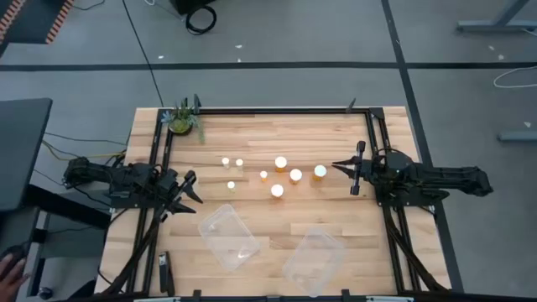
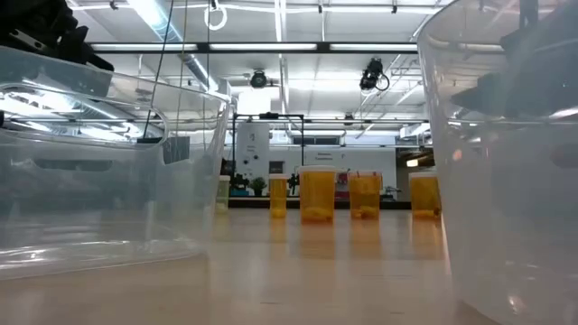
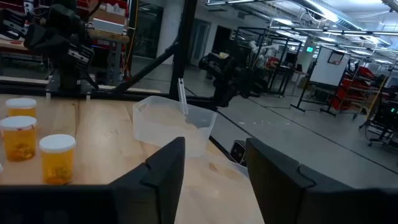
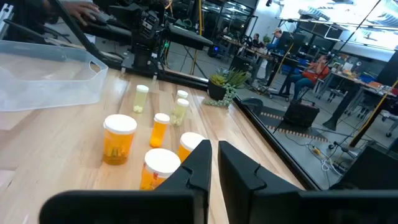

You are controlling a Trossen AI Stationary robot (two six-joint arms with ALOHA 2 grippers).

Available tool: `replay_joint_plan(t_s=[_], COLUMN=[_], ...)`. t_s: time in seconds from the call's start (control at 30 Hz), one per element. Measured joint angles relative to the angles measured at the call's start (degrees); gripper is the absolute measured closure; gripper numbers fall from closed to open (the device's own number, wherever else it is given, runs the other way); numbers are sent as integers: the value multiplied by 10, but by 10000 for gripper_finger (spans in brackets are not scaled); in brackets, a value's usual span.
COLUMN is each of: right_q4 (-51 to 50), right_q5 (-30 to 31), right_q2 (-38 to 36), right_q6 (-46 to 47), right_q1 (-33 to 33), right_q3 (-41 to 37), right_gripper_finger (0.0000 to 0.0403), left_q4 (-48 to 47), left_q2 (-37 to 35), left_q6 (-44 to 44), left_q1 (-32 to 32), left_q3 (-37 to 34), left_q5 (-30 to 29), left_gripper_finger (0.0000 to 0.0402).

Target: Pick and place medicine bottles into bin by pill shape (circle, oval)

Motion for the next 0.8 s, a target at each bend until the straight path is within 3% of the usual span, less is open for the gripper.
replay_joint_plan(t_s=[0.8], right_q4=[0], right_q5=[0], right_q2=[0], right_q6=[0], right_q1=[0], right_q3=[0], right_gripper_finger=[366], left_q4=[0], left_q2=[0], left_q6=[0], left_q1=[0], left_q3=[0], left_q5=[0], left_gripper_finger=[225])
